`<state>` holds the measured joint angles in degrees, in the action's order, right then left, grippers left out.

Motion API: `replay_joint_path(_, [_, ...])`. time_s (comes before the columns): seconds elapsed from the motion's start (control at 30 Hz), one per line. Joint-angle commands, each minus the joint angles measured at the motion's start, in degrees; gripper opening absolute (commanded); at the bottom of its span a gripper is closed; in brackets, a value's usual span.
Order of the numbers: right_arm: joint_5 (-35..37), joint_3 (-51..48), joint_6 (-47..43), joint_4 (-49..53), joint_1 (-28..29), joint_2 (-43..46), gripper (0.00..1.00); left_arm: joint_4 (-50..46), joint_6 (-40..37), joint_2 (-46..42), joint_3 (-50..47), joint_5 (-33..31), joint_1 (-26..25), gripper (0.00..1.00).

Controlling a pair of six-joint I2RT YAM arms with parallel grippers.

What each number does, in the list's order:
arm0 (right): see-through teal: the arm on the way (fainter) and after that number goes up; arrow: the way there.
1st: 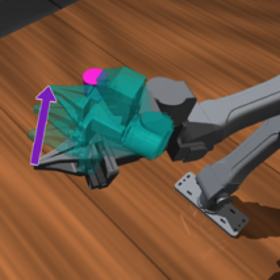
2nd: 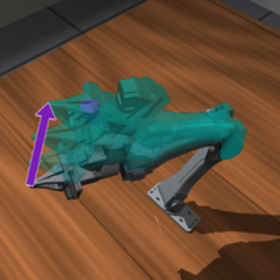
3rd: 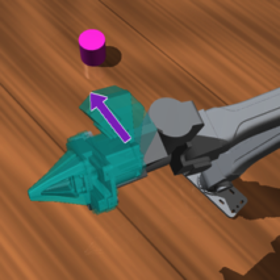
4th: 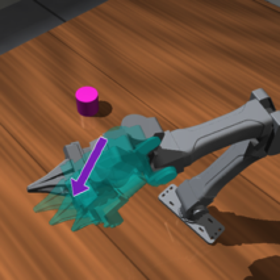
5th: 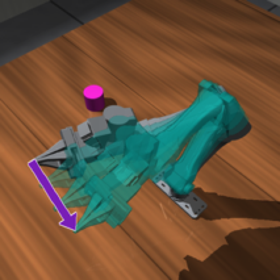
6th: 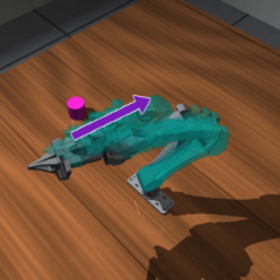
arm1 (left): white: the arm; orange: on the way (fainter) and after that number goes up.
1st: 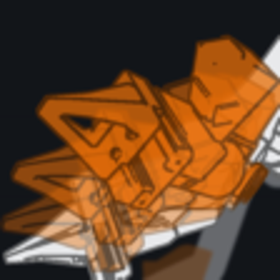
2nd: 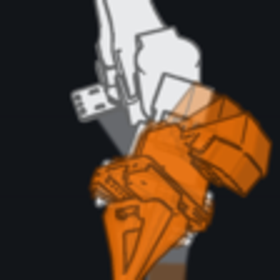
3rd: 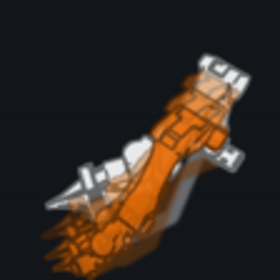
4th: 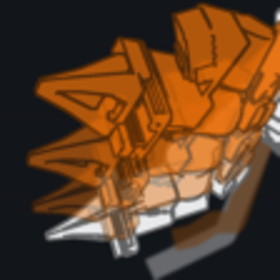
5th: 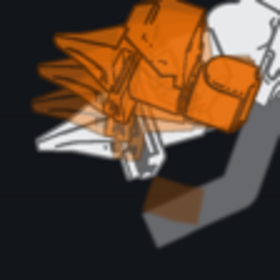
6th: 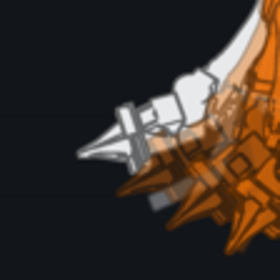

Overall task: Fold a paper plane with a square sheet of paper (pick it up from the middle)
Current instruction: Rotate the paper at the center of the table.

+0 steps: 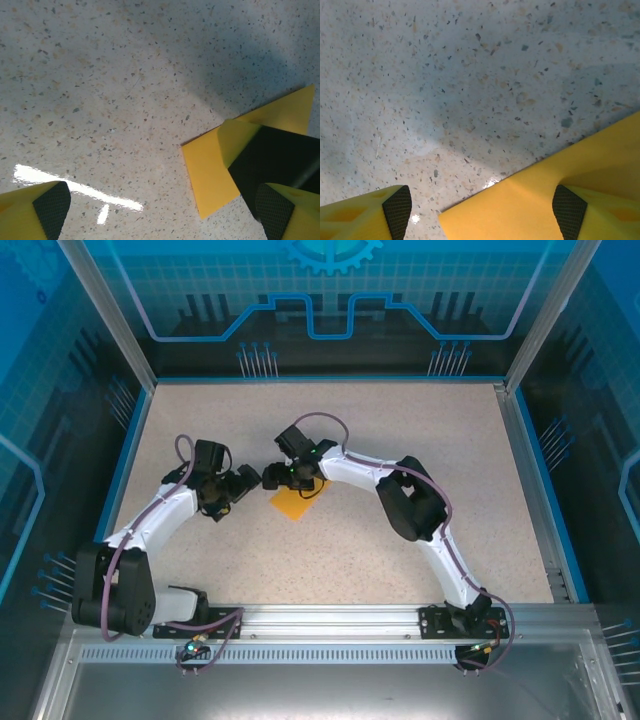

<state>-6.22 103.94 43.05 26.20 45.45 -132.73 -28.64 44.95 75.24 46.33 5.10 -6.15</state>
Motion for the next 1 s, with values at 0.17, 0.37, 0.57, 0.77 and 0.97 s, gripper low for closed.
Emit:
replay_joint_path(0.17, [-4.61, -5.11, -20.05, 12.34, 0.21, 3.17, 0.77, 1.46, -1.47, 0.61, -0.29, 3.55, 0.62, 0.98])
replay_joint_path(0.37, [-7.39, -19.86, -31.03, 11.95, -1.59, 13.34, 0.76, 3.2, -3.77, 1.41, -0.17, 8.41, 0.48, 0.98])
replay_joint_path(0.57, [-9.46, -29.47, -21.0, 1.9, -3.37, 25.95, 0.76, 6.52, -6.6, 3.74, 1.34, 13.88, -3.27, 0.98])
replay_joint_path(0.77, [-1.82, -44.94, 2.91, -6.87, -5.61, 41.26, 0.78, 11.92, -7.98, 5.27, 3.54, 20.53, -8.71, 0.94])
replay_joint_path(0.97, [0.68, -57.32, 18.43, -10.18, -5.81, 49.09, 0.77, 18.22, -6.94, 12.36, 8.41, 25.8, -15.22, 0.77])
